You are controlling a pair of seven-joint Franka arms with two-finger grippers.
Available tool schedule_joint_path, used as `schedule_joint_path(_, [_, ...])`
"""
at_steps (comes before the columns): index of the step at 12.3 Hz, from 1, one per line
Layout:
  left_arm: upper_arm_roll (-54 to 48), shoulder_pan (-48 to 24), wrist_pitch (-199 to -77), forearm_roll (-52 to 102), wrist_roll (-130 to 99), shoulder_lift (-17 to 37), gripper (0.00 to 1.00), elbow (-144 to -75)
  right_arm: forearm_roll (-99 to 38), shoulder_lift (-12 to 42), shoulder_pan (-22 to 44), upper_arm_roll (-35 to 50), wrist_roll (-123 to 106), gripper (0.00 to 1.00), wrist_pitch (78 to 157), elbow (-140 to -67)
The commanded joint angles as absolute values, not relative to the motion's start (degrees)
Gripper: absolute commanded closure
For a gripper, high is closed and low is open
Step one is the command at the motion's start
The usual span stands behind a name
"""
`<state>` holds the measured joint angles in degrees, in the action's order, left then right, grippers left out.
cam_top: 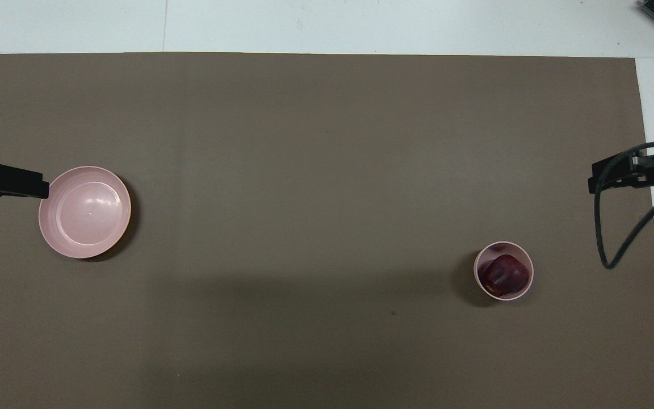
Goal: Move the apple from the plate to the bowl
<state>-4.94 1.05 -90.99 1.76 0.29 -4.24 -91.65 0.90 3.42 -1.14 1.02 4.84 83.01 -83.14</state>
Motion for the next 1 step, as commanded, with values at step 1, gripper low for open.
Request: schedule_joint_path(1, [-4.57, 0.97, -89.65, 2.37, 0.35, -4.57, 0.00, -90.97, -0.62, 3.78, -1.93, 1.23, 3.52, 0.00, 82.88, -82.44])
